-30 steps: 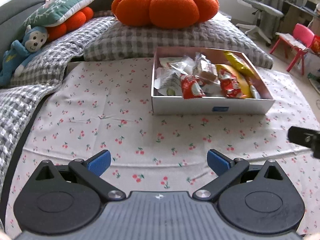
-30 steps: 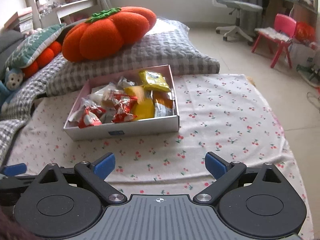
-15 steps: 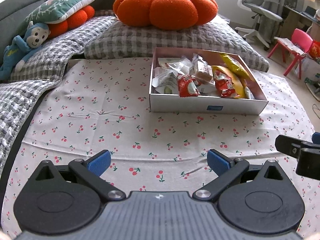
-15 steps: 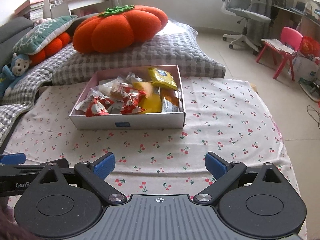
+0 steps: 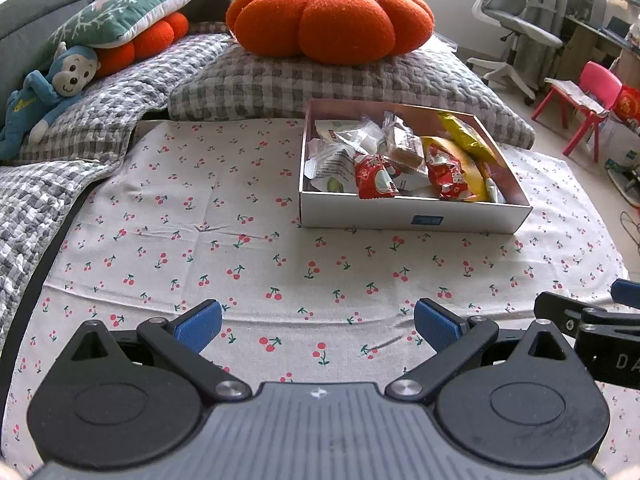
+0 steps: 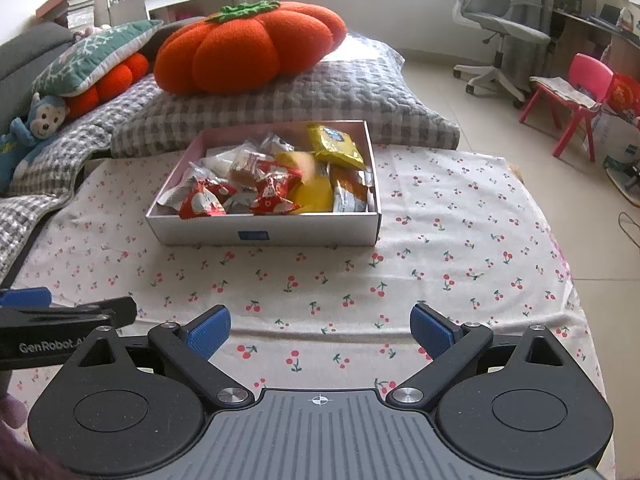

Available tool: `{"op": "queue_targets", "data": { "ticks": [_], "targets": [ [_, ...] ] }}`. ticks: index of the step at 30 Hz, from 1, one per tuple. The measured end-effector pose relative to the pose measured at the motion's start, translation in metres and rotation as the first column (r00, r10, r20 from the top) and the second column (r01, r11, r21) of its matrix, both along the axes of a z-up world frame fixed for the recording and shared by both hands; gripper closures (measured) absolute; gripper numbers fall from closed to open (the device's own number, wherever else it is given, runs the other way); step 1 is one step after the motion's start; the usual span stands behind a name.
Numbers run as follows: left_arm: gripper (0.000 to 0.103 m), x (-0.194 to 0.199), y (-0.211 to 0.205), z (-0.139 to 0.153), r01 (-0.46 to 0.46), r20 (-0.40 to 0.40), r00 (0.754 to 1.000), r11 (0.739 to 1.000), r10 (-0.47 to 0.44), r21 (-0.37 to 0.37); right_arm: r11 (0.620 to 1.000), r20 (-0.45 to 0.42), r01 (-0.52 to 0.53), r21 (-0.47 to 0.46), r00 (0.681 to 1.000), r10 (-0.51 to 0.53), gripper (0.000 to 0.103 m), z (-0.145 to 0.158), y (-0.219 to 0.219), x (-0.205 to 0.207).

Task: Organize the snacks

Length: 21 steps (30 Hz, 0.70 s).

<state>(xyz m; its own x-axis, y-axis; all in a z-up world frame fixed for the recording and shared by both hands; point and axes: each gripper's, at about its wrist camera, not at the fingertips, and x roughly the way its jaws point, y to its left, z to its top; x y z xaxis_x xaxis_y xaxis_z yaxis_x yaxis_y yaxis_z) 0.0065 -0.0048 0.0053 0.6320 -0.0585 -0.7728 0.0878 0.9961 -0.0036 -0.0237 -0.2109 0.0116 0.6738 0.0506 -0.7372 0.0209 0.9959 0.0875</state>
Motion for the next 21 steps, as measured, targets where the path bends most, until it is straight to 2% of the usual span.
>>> {"op": "queue_targets", "data": {
  "ticks": [14,21],
  "targets": [
    [0.000,0.002,0.000,-0.004,0.007,-0.024,1.000,1.000,-0.006,0.009,1.000,0.001,-0.001,-0.014,1.000,0.001,0.005,-0.003,0.002,0.000],
    [0.000,0.004,-0.001,-0.013,0.019,-0.044,0.999,1.000,-0.018,0.013,1.000,-0.029,0.016,-0.012,0.999,-0.016,0.005,-0.012,0.000,0.002]
  ]
}}
